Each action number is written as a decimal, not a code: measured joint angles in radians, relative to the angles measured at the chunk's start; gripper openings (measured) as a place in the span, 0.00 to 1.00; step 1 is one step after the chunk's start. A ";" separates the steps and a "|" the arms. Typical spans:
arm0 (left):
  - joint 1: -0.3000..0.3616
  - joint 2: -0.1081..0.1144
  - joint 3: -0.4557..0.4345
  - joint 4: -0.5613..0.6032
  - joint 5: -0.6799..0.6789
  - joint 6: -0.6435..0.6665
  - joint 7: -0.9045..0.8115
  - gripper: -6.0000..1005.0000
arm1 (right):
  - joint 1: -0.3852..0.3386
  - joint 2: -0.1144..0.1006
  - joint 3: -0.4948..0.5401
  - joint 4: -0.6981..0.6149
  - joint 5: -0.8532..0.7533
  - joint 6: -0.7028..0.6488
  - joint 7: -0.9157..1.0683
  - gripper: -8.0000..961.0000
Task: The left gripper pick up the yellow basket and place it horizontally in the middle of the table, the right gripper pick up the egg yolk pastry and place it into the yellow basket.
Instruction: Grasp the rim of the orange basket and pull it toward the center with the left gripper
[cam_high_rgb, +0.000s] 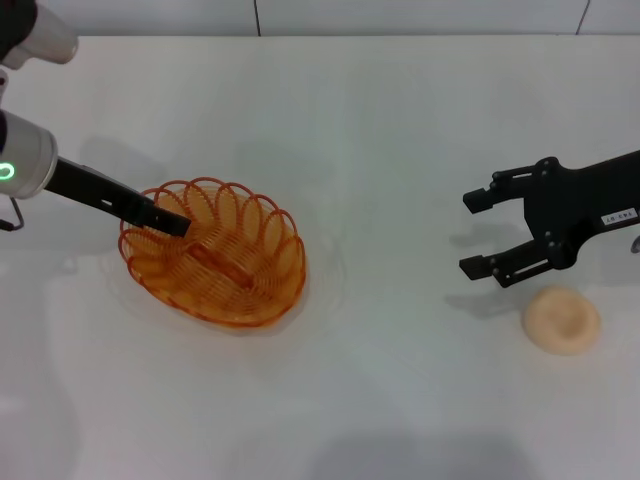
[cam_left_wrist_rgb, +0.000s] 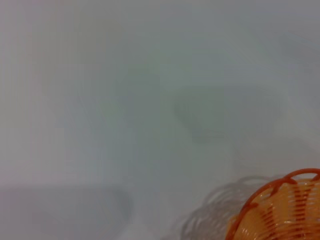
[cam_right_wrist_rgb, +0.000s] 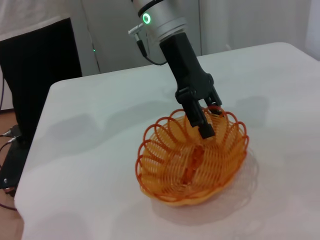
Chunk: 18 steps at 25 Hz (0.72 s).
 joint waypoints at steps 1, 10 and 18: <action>0.000 -0.001 0.003 0.000 0.000 -0.002 0.000 0.76 | -0.004 0.000 0.000 0.000 0.001 0.004 0.000 0.89; 0.008 -0.007 0.012 0.005 -0.002 -0.004 -0.003 0.42 | -0.013 0.000 0.000 -0.001 0.006 0.005 0.005 0.89; 0.008 -0.006 0.008 0.007 -0.015 0.003 -0.001 0.24 | -0.019 0.000 0.007 -0.001 0.006 0.002 0.010 0.89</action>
